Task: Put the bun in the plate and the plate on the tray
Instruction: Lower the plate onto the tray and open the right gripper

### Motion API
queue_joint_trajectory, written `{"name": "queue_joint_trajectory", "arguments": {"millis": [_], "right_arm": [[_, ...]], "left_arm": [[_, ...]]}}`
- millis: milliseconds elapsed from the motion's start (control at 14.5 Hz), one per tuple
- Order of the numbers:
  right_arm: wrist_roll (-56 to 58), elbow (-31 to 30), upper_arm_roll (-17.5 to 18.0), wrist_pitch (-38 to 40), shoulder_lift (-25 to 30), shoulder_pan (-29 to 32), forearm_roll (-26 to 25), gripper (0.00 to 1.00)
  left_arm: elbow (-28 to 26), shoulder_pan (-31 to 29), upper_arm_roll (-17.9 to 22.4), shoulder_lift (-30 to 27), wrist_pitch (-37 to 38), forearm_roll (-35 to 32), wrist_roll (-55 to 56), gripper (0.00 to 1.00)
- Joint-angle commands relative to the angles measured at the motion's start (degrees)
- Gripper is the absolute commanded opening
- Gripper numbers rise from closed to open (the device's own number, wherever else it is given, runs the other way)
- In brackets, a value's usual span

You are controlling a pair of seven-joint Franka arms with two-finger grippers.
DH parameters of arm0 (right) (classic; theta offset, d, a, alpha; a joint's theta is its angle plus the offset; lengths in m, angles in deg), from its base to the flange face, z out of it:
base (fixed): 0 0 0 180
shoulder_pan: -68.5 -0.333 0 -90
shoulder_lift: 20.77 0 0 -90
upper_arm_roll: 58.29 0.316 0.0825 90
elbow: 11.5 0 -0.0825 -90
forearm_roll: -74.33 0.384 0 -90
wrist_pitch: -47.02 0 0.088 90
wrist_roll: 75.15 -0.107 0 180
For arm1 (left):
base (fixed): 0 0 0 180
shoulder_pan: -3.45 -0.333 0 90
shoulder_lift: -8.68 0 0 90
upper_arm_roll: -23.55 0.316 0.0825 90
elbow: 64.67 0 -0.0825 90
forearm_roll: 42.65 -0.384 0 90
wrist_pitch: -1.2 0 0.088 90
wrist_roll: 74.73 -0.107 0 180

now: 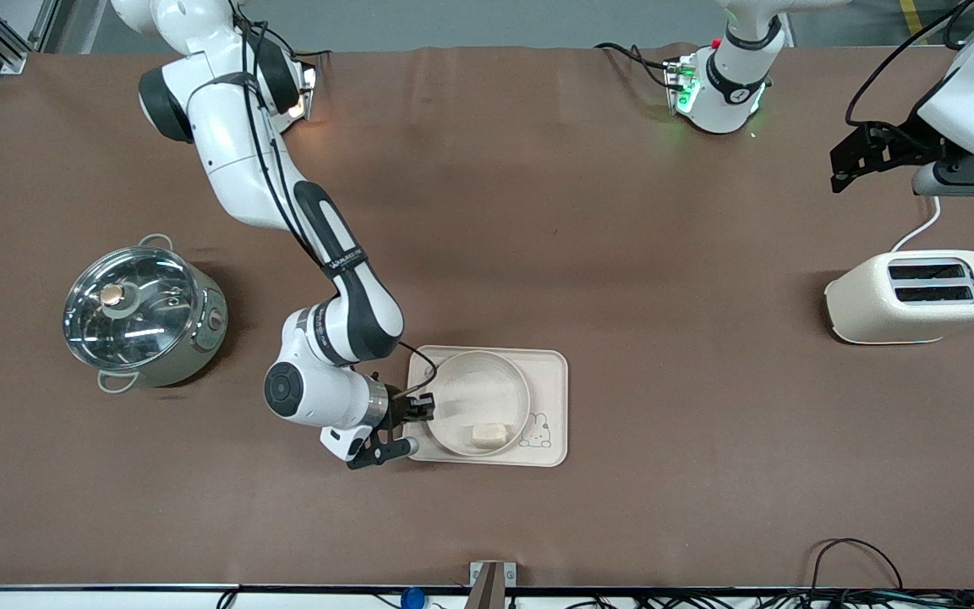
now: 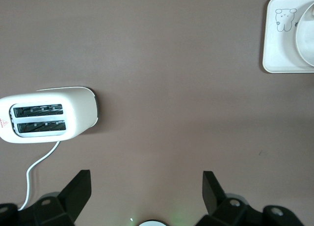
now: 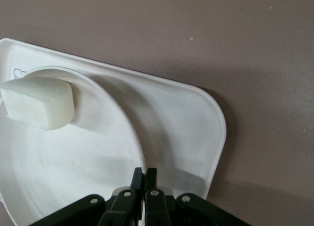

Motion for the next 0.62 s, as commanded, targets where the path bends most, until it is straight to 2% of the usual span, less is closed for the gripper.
{"name": "queue_joint_trajectory", "arguments": {"millis": [0, 138, 207, 345, 552], "right_arm": [[-1.40, 1.01, 0.66, -0.04, -0.67, 0.37, -1.00, 0.59], [-1.31, 0.83, 0.75, 0.92, 0.38, 1.60, -0.74, 0.91], [-1.31, -0.48, 0.93, 2.49, 1.51, 2.12, 0.05, 1.00], [-1.31, -1.72, 0.84, 6.79, 4.15, 3.18, 3.47, 1.00], [-1.31, -1.81, 0.67, 18.81, 8.54, 6.60, 3.40, 1.00]], "left_arm": [[0.44, -0.35, -0.15, -0.06, 0.08, 0.73, -0.97, 1.00], [0.71, -0.26, -0.15, -0.06, 0.08, 0.73, -0.97, 1.00], [0.71, -0.26, -0.15, -0.15, 0.08, 0.73, -0.97, 1.00], [0.71, -0.26, -0.15, -0.06, 0.08, 0.82, -0.97, 1.00], [0.71, -0.26, -0.15, -0.06, 0.08, 0.82, -0.97, 1.00]]}}
